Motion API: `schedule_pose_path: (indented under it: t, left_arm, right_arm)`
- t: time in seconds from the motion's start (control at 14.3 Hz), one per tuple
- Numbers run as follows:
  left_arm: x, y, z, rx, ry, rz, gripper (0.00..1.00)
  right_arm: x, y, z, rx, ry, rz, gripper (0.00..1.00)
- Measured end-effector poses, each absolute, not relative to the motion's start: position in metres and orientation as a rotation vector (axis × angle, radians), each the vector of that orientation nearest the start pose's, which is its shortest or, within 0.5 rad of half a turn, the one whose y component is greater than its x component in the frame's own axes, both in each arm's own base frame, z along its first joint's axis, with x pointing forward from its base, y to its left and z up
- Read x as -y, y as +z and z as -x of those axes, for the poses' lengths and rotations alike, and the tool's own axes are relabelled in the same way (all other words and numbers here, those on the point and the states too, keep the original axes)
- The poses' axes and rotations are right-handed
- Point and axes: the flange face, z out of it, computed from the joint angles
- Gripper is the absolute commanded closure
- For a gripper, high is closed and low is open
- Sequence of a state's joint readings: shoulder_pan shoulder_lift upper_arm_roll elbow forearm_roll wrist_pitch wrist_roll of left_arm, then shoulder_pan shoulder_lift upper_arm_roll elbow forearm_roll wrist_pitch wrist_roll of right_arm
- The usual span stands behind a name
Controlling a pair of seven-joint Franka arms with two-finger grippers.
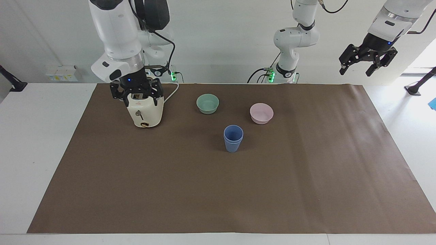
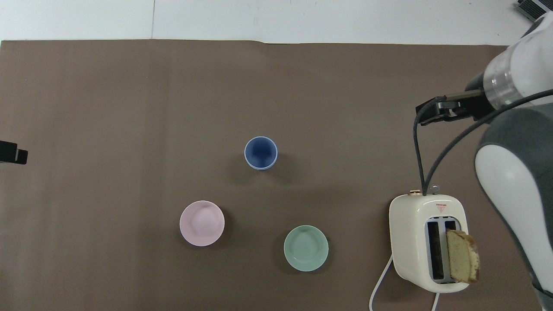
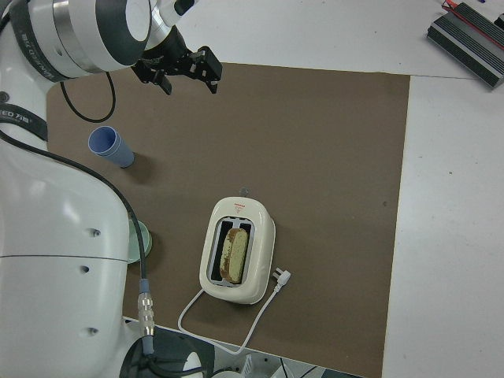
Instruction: Stack blue cups with both arms
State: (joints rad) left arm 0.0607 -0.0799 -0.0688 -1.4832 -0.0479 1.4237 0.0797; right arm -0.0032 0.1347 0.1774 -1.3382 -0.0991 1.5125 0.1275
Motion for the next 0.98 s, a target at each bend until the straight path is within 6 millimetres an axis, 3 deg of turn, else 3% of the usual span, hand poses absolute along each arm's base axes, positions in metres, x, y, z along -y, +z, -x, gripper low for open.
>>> schedule_pose_path:
  t: [0.21,0.49,0.98]
  left_arm:
    - [0.012,0.695,-0.512,-0.151,-0.034,3.179,0.00]
    - [0.012,0.695,-0.512,-0.151,-0.034,3.179,0.00]
    - [0.012,0.695,-0.512,-0.151,-0.034,3.179,0.00]
  right_arm:
    - [-0.064,0.671,-0.572,-0.021,-0.093,3.164,0.00]
    - [-0.063,0.682,-0.557,-0.135,-0.092,3.104,0.00]
    - [-0.051,0.697,-0.536,-0.172,-0.070,3.113,0.00]
